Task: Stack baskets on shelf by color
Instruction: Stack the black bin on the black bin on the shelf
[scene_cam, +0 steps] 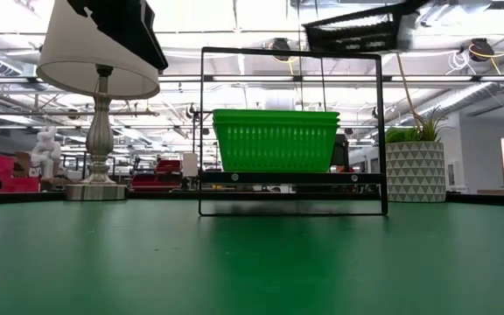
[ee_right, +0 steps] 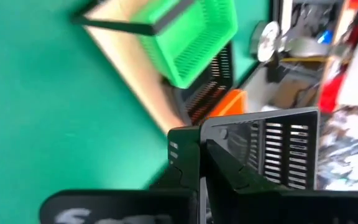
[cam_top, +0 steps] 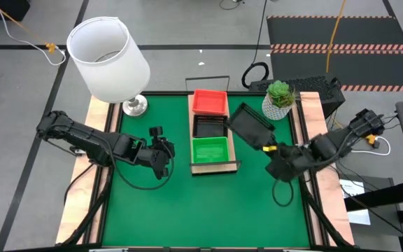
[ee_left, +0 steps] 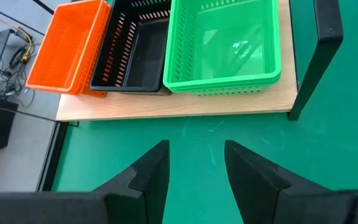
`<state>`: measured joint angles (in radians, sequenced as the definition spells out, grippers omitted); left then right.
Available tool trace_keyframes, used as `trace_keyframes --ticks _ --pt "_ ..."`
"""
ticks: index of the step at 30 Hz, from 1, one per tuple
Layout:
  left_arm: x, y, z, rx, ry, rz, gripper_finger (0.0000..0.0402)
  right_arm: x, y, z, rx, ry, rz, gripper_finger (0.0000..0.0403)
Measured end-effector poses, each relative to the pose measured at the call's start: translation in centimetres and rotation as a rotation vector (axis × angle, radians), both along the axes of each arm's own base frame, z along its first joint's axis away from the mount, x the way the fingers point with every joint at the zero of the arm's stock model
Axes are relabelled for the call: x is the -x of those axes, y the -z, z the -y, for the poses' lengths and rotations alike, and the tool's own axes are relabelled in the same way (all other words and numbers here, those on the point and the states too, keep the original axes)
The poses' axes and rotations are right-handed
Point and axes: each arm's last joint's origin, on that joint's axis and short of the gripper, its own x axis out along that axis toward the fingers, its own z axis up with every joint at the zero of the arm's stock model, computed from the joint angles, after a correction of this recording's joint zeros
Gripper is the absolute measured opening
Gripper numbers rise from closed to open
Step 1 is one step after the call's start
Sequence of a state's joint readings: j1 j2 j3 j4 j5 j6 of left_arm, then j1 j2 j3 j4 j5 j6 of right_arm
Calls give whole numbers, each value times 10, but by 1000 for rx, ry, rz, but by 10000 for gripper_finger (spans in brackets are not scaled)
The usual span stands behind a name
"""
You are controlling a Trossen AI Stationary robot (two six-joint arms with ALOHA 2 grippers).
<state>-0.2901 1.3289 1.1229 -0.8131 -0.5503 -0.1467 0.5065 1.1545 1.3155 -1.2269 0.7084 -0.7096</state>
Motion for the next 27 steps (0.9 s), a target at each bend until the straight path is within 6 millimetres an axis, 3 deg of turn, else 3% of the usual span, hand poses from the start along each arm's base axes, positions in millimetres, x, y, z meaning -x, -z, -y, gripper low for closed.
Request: trace_keyframes --ticks 8,15,27 --pt "2 0 8 13 14 4 157 -33 -11 32 40 -211 11 0" --pt "3 0 10 20 12 8 157 -54 -20 72 42 -397 80 0" --pt "3 1 9 27 -3 12 157 -81 5 132 -7 -569 7 0"
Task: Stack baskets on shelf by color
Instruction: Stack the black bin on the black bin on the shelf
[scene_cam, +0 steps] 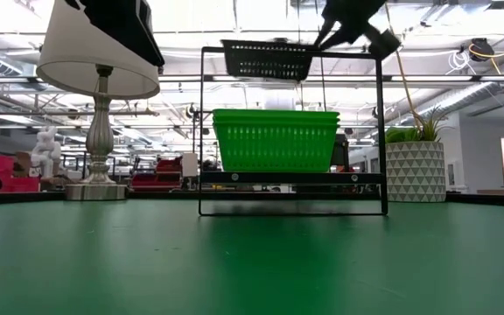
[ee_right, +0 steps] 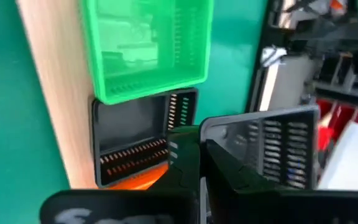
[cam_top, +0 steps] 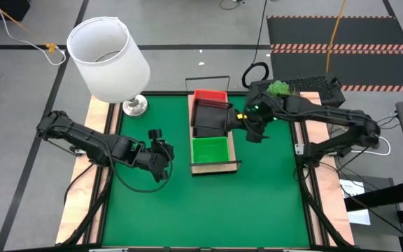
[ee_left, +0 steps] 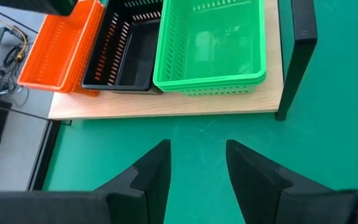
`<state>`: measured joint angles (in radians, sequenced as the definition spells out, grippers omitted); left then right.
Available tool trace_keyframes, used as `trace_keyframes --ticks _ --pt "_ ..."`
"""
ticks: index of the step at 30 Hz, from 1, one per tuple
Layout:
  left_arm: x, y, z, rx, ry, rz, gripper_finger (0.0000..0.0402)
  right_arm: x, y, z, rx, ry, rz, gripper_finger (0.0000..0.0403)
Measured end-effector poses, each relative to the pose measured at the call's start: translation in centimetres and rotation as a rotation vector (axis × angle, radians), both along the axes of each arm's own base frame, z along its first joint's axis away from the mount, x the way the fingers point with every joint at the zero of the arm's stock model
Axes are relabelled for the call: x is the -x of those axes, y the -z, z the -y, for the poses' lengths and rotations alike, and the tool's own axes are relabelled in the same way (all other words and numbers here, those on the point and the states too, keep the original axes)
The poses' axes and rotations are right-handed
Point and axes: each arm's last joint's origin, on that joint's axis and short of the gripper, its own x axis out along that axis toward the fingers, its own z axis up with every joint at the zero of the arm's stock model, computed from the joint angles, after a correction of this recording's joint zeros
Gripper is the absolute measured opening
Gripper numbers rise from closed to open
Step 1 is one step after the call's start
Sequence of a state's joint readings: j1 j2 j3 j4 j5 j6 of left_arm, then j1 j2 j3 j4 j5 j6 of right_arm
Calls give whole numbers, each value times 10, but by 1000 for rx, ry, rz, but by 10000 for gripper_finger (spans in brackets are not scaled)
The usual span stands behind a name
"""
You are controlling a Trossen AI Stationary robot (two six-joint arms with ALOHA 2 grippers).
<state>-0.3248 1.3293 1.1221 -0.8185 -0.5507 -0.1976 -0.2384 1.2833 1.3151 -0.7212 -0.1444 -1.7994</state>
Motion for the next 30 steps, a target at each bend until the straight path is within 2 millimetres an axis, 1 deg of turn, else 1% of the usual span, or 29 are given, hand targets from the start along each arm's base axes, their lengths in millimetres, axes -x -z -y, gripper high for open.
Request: trace_keyframes --ticks 6,12,16,24,30 --pt "0 0 -1 29 -39 18 157 -8 14 22 5 -88 -36 0" --pt "0 0 -1 42 -55 27 157 -12 31 44 -58 -110 -85 0" --pt "0 0 -1 45 -59 29 157 -17 41 48 -81 -103 -130 0" --pt "0 0 -1 44 -59 29 157 -29 58 52 -118 -117 -162 0" --pt "0 0 -1 44 -59 27 157 -30 58 53 -118 -116 -160 0"
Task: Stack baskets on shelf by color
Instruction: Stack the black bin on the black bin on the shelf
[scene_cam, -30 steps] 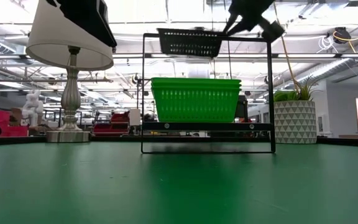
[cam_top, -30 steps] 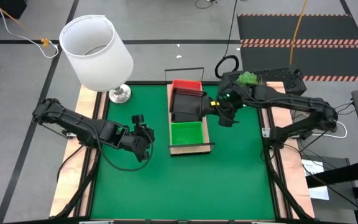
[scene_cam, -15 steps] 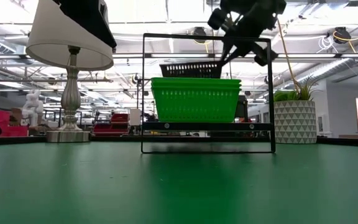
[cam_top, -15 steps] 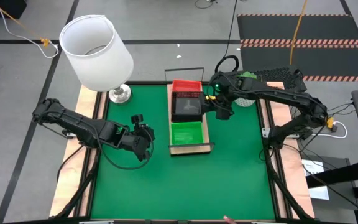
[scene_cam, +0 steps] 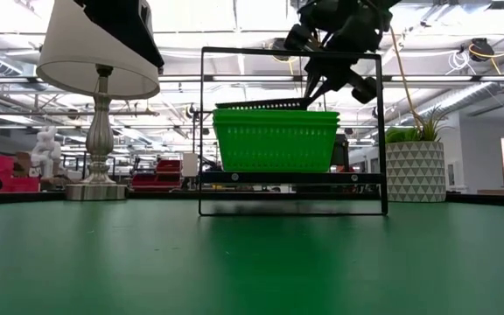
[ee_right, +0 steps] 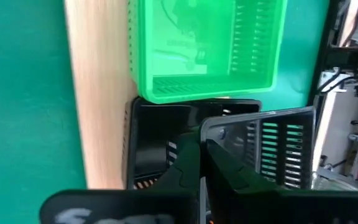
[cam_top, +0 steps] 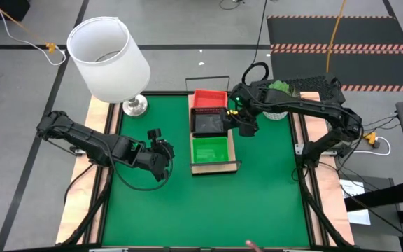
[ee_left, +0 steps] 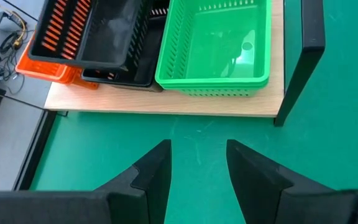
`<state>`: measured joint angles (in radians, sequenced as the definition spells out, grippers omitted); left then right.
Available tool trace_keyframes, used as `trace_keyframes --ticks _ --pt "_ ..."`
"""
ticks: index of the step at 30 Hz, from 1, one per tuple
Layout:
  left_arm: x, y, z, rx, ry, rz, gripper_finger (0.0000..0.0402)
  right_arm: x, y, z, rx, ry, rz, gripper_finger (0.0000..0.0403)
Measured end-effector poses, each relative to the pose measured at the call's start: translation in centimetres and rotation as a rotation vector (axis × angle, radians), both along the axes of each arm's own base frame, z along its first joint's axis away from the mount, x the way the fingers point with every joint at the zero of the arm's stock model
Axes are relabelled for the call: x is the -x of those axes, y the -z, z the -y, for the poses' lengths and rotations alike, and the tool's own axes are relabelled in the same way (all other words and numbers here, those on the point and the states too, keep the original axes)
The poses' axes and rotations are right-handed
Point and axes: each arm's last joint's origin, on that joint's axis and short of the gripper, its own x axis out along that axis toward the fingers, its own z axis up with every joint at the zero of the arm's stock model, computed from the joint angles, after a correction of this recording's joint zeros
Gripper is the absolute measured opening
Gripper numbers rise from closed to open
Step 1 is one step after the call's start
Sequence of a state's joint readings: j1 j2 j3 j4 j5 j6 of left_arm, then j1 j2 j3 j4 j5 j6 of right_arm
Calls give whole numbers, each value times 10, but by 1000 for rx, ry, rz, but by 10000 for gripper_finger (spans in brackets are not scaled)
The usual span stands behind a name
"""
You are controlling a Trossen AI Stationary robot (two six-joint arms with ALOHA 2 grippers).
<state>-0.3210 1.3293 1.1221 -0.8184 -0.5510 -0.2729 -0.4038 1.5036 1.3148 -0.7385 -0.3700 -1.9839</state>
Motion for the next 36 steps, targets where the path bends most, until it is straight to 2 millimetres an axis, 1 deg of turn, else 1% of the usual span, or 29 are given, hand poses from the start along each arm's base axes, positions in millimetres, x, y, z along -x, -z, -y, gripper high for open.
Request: trace_keyframes --ticks 5,10,15,21,25,31,36 --pt "0 0 0 -1 1 -1 157 2 4 0 -13 8 -22 3" --pt "0 0 0 -3 4 -2 157 2 20 0 -16 20 -11 14" --pt "0 0 0 -3 3 -2 157 -2 38 1 -14 63 72 22" --pt "0 0 0 -2 2 -1 157 -7 58 3 -43 165 245 23" --pt "0 0 0 -3 3 -2 157 -2 71 1 34 93 264 22" --pt "0 0 0 -4 5 -2 157 2 73 0 41 108 222 10" --pt "0 0 0 -5 5 -2 157 8 70 -3 40 98 187 12"
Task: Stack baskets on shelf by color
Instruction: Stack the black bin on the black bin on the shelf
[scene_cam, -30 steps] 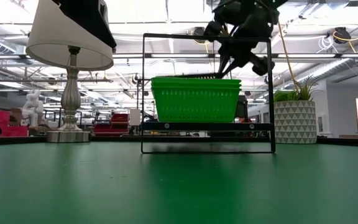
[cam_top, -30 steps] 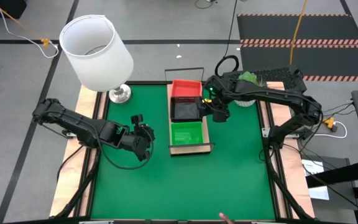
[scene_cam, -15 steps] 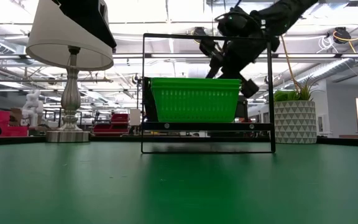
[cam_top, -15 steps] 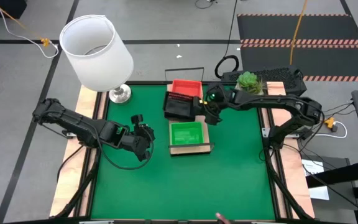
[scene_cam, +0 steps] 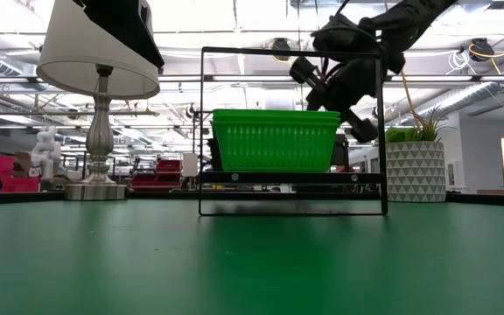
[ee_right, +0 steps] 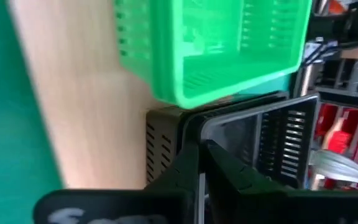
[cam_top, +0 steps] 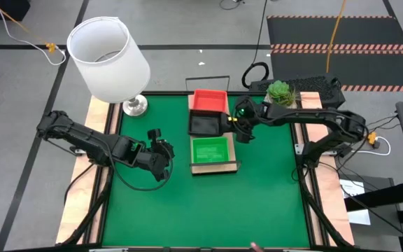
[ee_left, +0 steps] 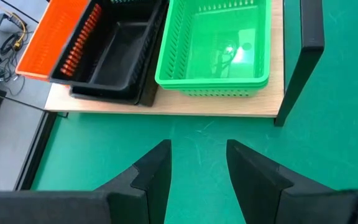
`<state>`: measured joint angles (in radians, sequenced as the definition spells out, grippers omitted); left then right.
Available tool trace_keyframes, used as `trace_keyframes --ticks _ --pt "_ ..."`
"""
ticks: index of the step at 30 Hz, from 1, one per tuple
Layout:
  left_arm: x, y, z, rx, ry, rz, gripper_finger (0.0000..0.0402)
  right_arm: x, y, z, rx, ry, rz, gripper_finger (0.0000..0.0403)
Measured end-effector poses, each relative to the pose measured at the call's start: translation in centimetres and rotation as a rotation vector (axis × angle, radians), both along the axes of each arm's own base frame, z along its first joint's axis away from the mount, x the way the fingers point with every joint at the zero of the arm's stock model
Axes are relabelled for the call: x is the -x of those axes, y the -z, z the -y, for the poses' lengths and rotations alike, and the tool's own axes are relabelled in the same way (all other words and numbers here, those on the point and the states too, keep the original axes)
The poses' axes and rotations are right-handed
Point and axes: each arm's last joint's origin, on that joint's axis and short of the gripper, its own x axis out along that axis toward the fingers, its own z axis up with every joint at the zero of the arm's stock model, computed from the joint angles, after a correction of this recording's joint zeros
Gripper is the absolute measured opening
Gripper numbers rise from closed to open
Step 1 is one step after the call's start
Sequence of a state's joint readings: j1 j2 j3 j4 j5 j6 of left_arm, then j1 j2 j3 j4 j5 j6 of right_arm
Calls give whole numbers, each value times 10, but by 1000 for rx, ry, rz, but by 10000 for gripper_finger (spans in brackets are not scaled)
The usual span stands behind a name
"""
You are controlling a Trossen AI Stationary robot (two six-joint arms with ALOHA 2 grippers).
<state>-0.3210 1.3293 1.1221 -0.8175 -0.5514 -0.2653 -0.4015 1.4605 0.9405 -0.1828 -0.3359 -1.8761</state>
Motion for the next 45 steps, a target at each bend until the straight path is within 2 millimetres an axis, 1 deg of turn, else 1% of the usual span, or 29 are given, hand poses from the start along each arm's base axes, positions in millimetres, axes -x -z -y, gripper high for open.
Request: trace_keyframes --ticks 5,8,14,23,26,32,42,45 --pt "0 0 0 2 -1 4 157 10 -3 -3 -2 31 -70 12" --pt "-1 0 -1 0 -3 5 157 12 -5 -4 -22 57 -74 13" --pt "-2 0 -5 1 -20 7 157 11 -6 -3 -84 125 -56 21" --pt "-2 0 -5 1 -20 7 157 10 -7 -4 -86 119 -47 29" --pt "-2 0 -5 1 -20 7 157 9 -7 -5 -113 109 -39 29" --pt "-2 0 -5 1 -20 7 157 9 -8 -5 -154 147 -36 29" --pt "-2 0 -5 -2 -16 5 157 9 -9 -7 -168 158 -33 30" --pt "-2 0 -5 -4 -15 4 157 9 -12 -7 -182 174 -14 38"
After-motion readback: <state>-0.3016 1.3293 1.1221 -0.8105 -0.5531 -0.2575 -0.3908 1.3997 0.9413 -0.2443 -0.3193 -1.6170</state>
